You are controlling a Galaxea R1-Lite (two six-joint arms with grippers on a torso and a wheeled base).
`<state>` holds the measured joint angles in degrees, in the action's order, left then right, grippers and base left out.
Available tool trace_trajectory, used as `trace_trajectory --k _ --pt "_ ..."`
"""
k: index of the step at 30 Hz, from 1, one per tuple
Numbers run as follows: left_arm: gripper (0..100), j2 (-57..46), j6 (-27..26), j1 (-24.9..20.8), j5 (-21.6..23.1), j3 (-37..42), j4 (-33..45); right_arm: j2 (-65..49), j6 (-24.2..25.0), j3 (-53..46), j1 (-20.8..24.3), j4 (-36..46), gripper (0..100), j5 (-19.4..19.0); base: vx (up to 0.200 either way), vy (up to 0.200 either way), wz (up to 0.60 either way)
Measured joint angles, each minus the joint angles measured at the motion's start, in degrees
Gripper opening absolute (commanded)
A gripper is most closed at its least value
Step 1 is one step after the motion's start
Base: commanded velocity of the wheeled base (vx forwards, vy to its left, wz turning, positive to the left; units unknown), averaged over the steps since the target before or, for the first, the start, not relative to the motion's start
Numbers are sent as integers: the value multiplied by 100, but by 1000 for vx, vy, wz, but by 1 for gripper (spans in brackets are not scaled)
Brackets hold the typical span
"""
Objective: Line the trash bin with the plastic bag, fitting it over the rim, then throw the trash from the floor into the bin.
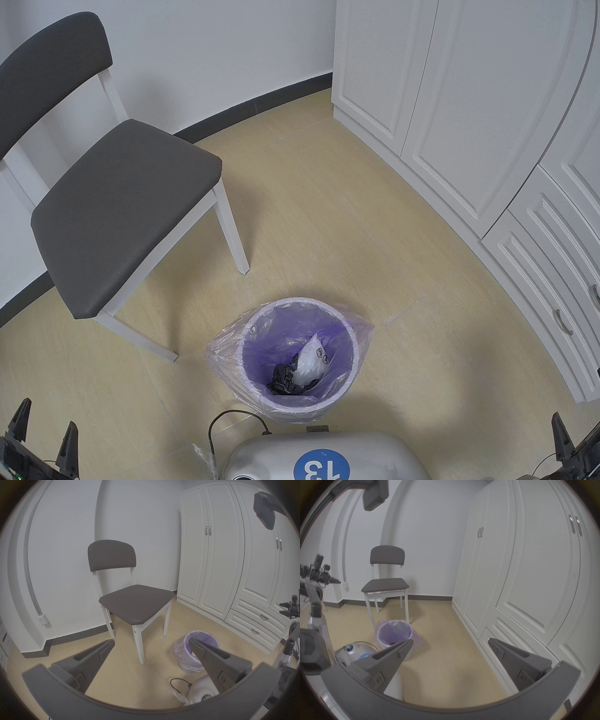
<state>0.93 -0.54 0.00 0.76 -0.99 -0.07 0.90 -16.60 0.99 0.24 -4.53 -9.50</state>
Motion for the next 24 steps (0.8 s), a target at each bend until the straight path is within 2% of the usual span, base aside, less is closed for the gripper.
trace_trajectory --k 5,10,14,17,24 --pt "100 0 7 0 2 0 0 0 -116 0 0 0 100 -77 0 0 0" --pt "100 0 7 0 2 0 0 2 -835 0 0 -11 100 -695 0 0 0" --pt "100 0 24 0 -16 0 -2 2 -1008 0 0 -20 100 -835 0 0 0" --pt "100 0 38 0 -33 0 -2 2 -603 0 0 -20 100 -607 0 0 0" --pt "100 0 72 0 -66 0 -4 2 1456 0 0 -11 100 236 0 0 0"
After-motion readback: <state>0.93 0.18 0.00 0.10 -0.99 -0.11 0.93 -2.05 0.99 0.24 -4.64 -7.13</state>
